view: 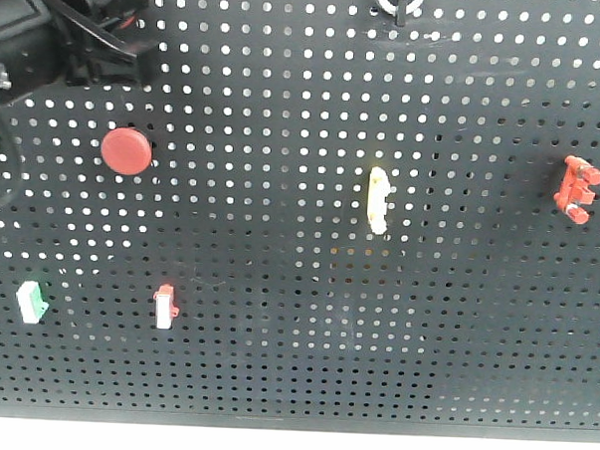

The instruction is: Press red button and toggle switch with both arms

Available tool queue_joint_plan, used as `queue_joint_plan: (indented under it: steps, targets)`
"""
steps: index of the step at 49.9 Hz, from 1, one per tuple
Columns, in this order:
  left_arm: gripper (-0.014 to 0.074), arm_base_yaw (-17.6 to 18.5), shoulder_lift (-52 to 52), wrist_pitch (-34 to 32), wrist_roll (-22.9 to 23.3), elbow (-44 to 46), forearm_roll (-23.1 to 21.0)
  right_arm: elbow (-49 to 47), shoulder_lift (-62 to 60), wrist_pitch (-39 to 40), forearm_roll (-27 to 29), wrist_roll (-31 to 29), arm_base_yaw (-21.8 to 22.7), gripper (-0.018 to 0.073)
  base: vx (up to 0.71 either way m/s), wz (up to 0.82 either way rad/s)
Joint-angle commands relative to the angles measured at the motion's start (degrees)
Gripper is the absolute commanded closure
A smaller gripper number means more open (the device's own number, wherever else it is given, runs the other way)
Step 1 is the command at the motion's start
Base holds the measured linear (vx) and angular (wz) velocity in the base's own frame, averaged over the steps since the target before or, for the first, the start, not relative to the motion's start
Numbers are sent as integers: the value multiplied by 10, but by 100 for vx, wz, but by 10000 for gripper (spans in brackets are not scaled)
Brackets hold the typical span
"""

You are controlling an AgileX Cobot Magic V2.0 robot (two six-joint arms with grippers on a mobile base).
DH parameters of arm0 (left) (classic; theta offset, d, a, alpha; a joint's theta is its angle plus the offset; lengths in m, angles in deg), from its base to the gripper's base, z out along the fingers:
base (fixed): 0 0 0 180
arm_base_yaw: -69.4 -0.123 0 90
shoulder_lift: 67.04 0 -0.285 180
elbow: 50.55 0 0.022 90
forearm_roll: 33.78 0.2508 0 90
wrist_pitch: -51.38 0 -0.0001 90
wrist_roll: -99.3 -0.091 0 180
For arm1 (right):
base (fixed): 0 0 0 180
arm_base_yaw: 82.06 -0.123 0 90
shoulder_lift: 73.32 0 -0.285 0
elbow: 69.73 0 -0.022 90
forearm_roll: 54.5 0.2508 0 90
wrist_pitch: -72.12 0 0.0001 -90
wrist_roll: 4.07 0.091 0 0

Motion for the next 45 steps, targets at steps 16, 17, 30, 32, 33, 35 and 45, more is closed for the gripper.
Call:
queue_joint_plan:
  steps: [16,17,30,32,33,35,45]
  targets:
    - [594,2,-181,-51,0,-168,-5,-20,1,49,-2,-3,4,559,0,0]
    - [594,2,-190,-53,0,-174,-5,-20,1,49,-2,-3,4,559,0,0]
    - [594,2,-236,-52,0,-221,-5,-24,24,126,-57,-7,-61,559,0,0]
    - [594,2,-236,-52,0,-221,-5,-31,36,143,-75,-5,-82,559,0,0]
    - [594,2,-236,-53,0,-221,-5,-36,41,149,-79,-5,-94,559,0,0]
    - [594,2,-236,-53,0,-221,-5,-46,51,153,-87,-5,-113,559,0,0]
    - [594,2,-236,-53,0,-221,-5,-140,129,153,-93,-26,-220,559,0,0]
